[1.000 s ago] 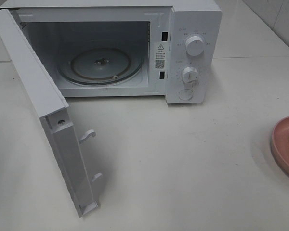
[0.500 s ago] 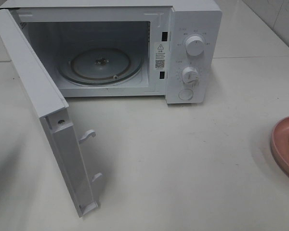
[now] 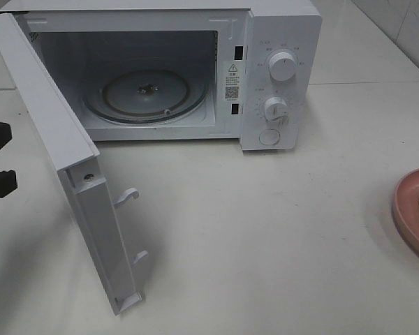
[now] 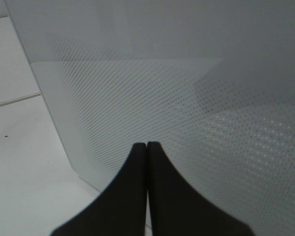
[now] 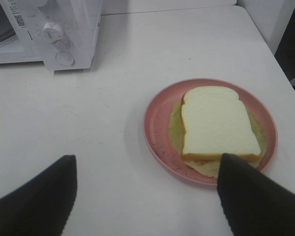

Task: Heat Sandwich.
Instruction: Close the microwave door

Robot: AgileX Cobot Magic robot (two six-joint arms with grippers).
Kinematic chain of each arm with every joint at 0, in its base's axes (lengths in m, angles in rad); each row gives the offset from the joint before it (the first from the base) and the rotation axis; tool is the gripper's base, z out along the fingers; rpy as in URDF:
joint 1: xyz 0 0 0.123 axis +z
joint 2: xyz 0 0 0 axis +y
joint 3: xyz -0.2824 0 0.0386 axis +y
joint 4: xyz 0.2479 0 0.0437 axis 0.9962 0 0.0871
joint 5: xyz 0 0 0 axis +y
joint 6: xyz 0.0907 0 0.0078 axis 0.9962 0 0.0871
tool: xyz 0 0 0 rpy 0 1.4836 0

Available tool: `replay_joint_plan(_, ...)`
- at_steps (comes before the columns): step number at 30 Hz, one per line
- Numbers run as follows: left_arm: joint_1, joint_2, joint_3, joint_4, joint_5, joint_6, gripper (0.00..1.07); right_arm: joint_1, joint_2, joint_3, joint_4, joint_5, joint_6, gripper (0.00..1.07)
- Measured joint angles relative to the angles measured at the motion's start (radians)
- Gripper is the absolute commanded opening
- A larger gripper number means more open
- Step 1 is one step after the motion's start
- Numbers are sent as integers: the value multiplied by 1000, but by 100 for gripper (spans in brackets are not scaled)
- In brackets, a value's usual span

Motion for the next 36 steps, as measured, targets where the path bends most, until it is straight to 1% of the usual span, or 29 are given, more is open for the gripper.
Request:
replay_joint_plan(1,-30,10,0,-38,-10,15,0,0,0,0,0,0,0,76)
replay_joint_plan(2,-84,35,0,-121,-37,46,0,0,0,0,0,0,0,76)
replay_joint_plan(3,-113,44,-1,-155,-52,64,0,0,0,0,0,0,0,76)
replay_joint_plan(4,-113,44,-1,-155,-52,64,0,0,0,0,0,0,0,76)
replay_joint_plan(5,-142,55,-3,-183,-63,72,0,0,0,0,0,0,0,76)
replay_joint_plan(6,-191,74,-10,-239,-72,99,0,0,0,0,0,0,0,76)
replay_joint_plan(8,-216,82,-17,-266,-75,108,0,0,0,0,0,0,0,76)
replay_joint_plan(9,-242,91,-25,-296,-76,121,0,0,0,0,0,0,0,76)
replay_joint_plan(10,-290,107,-43,-345,-83,144,0,0,0,0,0,0,0,76)
replay_joint_plan(11,-316,116,-55,-369,-88,160,0,0,0,0,0,0,0,76)
replay_joint_plan(12,-336,125,-66,-389,-93,175,0,0,0,0,0,0,0,76)
replay_joint_plan(13,-336,125,-66,-389,-93,175,0,0,0,0,0,0,0,76)
replay_joint_plan(14,-360,134,-80,-417,-98,191,0,0,0,0,0,0,0,76)
replay_joint_plan(15,-406,152,-111,-471,-101,222,0,0,0,0,0,0,0,76)
replay_joint_plan(16,-428,162,-127,-503,-101,238,0,0,0,0,0,0,0,76)
replay_joint_plan(17,-428,162,-127,-503,-101,238,0,0,0,0,0,0,0,76)
replay_joint_plan(18,-444,170,-140,-529,-101,252,0,0,0,0,0,0,0,76)
replay_joint_plan(19,-479,193,-171,-592,-101,282,0,0,0,0,0,0,0,76)
replay_joint_plan(21,-513,218,-206,-652,-102,312,0,0,0,0,0,0,0,76)
replay_joint_plan(22,-513,218,-206,-652,-102,312,0,0,0,0,0,0,0,76)
replay_joint_plan(23,-525,228,-221,-676,-102,323,0,0,0,0,0,0,0,76)
replay_joint_plan(24,-554,255,-260,-730,-102,350,0,0,0,0,0,0,0,76)
replay_joint_plan(26,-578,281,-300,-772,-102,368,0,0,0,0,0,0,0,76)
replay_joint_plan(27,-578,281,-300,-772,-102,368,0,0,0,0,0,0,0,76)
replay_joint_plan(29,-604,321,-351,-828,-102,395,0,0,0,0,0,0,0,76)
replay_joint_plan(31,-619,347,-390,-863,-102,412,0,0,0,0,0,0,0,76)
replay_joint_plan(32,-619,347,-390,-863,-102,412,0,0,0,0,0,0,0,76)
replay_joint_plan(33,-632,371,-430,-897,-101,434,0,0,0,0,0,0,0,76)
replay_joint_plan(36,-645,406,-486,-951,-91,474,0,0,0,0,0,0,0,76)
